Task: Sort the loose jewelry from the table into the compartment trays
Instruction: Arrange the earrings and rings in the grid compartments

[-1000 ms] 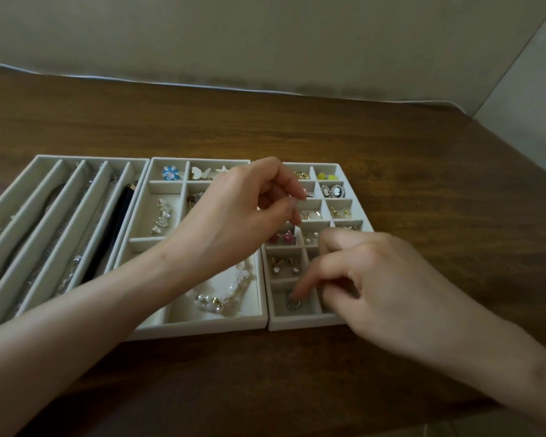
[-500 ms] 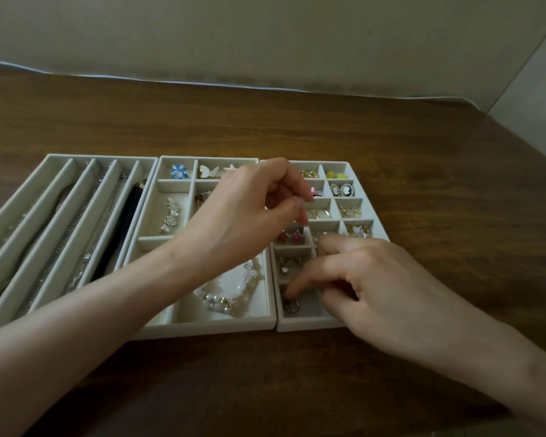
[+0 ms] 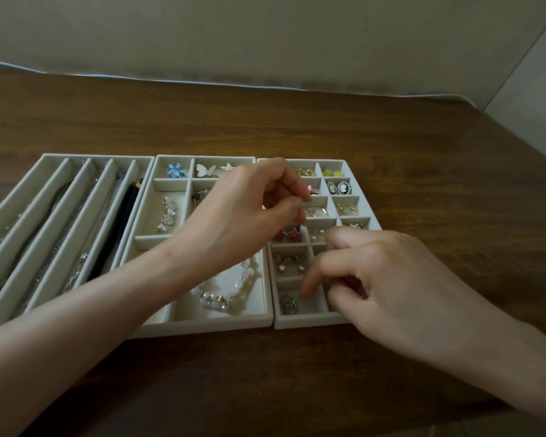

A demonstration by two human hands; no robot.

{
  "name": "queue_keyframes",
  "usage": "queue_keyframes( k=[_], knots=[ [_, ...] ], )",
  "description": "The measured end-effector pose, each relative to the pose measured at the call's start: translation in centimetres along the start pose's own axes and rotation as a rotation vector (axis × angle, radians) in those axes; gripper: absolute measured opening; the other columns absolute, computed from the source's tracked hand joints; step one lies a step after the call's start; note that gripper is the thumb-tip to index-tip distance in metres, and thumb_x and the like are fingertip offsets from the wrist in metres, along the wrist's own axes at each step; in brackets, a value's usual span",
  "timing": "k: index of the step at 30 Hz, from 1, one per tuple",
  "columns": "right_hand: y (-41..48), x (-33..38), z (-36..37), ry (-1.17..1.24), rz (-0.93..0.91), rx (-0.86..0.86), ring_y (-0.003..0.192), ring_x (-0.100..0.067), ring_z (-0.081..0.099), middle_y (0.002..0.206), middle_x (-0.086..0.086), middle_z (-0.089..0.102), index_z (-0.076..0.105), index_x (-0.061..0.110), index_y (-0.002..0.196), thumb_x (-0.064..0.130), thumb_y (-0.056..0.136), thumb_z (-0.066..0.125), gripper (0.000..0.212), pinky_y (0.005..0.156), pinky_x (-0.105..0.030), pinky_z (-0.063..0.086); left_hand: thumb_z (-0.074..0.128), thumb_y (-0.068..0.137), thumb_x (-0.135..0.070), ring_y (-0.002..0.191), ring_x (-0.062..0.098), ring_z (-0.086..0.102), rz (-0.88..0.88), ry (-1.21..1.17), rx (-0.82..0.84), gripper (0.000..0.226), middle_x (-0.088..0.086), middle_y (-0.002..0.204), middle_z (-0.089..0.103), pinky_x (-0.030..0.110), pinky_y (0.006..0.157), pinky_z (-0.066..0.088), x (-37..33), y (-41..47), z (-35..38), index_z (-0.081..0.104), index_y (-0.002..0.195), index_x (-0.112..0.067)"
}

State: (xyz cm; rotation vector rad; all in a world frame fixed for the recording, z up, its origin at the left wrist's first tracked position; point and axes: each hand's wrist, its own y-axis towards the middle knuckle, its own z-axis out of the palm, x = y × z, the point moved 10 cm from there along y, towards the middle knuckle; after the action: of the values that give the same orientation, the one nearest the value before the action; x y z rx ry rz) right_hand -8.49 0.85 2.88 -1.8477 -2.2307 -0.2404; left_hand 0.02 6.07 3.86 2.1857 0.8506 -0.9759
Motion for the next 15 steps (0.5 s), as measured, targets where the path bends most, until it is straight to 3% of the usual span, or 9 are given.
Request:
queue_keyframes(
  k=[4,8,15],
  knots=[
    [0.04,0.54,0.32,0.04,-0.033,0.05,0.074,0.004,0.043,0.079,0.021,0.041,0.069,0.04,0.1,0.024,0.091,0.053,0.025,0.063,-0.01,0.031,0.058,0.088,-0.007,0.069,-0.002,0.062,0.001,-0.003,0.002,0.012,-0.007,0.072,0.07,0.009,0.059,0.045,-0.02,0.02,0.02,0.065,0.089,-0.017],
    [0.24,0.62,0.48,0.014,-0.031,0.066,0.074,0.011,0.037,0.077,0.026,0.033,0.065,0.044,0.108,0.025,0.093,0.05,0.029,0.065,-0.007,0.031,0.058,0.088,-0.008,0.071,-0.001,0.064,-0.001,-0.016,-0.001,0.012,-0.007,0.073,0.07,0.011,0.062,0.048,0.05,0.04,-0.04,0.065,0.089,-0.018],
    [0.04,0.39,0.52,-0.016,-0.036,0.073,0.071,0.009,0.037,0.077,0.023,0.036,0.068,0.042,0.103,0.022,0.092,0.051,0.028,0.062,-0.009,0.028,0.058,0.088,-0.007,0.071,0.0,0.064,0.003,-0.017,0.001,0.012,-0.007,0.073,0.07,0.013,0.064,0.05,-0.01,0.0,0.04,0.065,0.089,-0.017]
  ],
)
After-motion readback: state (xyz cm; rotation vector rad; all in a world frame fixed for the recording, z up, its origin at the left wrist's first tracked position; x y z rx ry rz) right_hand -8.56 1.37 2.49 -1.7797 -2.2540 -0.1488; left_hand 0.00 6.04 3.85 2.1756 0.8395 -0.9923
